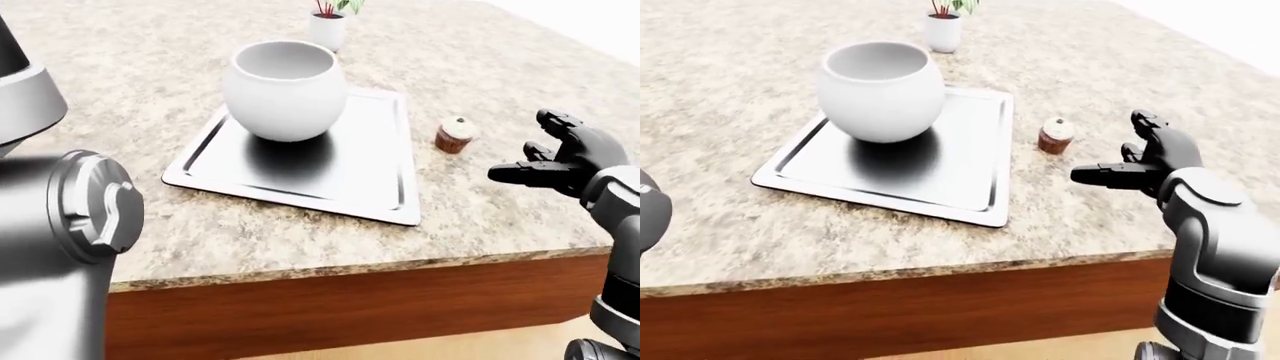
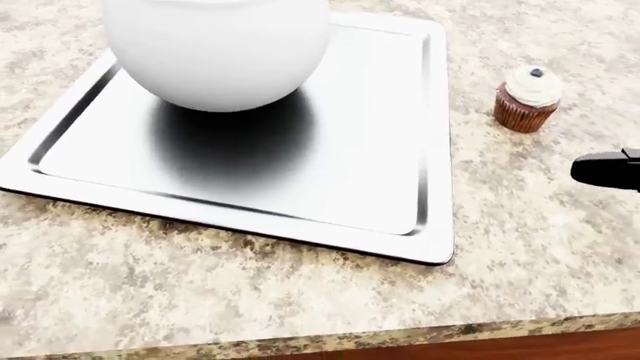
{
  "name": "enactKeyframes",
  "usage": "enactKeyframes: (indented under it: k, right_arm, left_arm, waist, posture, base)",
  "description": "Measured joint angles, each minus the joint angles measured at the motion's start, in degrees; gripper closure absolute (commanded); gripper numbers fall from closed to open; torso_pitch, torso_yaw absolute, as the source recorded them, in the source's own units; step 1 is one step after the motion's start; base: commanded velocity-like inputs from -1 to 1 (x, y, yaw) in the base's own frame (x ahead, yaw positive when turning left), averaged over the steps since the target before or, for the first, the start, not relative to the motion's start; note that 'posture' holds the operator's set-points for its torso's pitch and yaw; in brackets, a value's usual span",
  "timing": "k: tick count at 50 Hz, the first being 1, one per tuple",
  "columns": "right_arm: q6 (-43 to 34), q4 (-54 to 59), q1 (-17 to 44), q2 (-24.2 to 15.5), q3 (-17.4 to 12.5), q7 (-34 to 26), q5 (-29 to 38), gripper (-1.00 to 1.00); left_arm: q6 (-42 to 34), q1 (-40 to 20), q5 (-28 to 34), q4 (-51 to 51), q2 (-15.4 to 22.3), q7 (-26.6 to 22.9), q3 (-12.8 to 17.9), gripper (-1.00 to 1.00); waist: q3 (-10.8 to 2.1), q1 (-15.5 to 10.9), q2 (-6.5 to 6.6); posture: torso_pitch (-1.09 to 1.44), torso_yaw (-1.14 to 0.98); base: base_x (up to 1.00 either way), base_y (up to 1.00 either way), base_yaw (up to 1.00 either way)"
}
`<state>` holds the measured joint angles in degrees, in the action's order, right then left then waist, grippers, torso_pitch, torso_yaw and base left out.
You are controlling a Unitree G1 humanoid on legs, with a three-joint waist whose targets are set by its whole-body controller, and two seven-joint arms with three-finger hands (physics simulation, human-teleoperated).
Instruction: Pick up the bowl with cake and place it on the tray. Pick up the cupcake and place it on the tray.
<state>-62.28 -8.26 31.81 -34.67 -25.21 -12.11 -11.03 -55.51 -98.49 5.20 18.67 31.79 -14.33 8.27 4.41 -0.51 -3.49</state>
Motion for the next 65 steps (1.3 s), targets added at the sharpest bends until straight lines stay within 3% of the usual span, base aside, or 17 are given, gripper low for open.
enactKeyframes:
  k: [4,9,14,24,42,53,65]
  right_arm:
    - [-0.35,1.18,2.75,0.05,1.75,1.15,-0.15,-1.00]
    - [-0.70,1.87,5.93,0.65,1.74,2.23,-1.85,-1.00]
    - [0.47,3.22,5.70,1.01,2.19,3.85,-2.63,-1.00]
    - [2.01,7.26,7.52,1.87,5.82,5.27,-2.81,-1.00]
    - [7.21,14.52,10.90,4.68,10.53,4.88,1.74,-1.00]
    - [10.73,18.14,10.49,6.66,11.99,3.57,5.45,-1.00]
    - [12.60,22.65,14.96,8.40,13.19,3.07,8.60,-1.00]
  left_arm:
    - [0.21,-0.49,0.01,0.99,0.20,-0.10,-0.15,-1.00]
    - [0.35,-0.28,-0.09,0.47,0.29,-0.38,-0.18,-1.00]
    - [0.20,0.65,-0.05,-0.99,-0.03,-0.12,0.08,-1.00]
    - [-0.28,1.11,-0.34,-1.02,-0.26,-0.22,-0.26,-1.00]
    - [-0.26,1.43,-0.28,-1.79,-0.66,-0.31,-0.41,-1.00]
    - [-1.11,3.55,-0.51,-4.50,-0.93,-0.27,-0.11,-1.00]
    - [-1.98,4.10,-0.60,-5.44,-0.98,-0.14,-0.35,-1.00]
  waist:
    - [-0.03,-0.08,0.14]
    - [-0.40,-0.28,0.16]
    - [-0.62,-0.37,-0.03]
    - [-0.44,-0.24,0.53]
    - [-0.41,-0.04,1.07]
    - [-0.34,0.23,1.33]
    - [-0.52,0.35,1.56]
  posture:
    - [0.00,0.00]
    - [0.00,0.00]
    - [0.00,0.00]
    - [0.00,0.00]
    - [0.00,0.00]
    - [0.00,0.00]
    - [0.00,0.00]
  base:
    - [0.00,0.00,0.00]
    - [0.00,0.00,0.00]
    - [0.00,0.00,0.00]
    - [0.00,0.00,0.00]
    - [0.00,0.00,0.00]
    - [0.00,0.00,0.00]
    - [0.00,0.00,0.00]
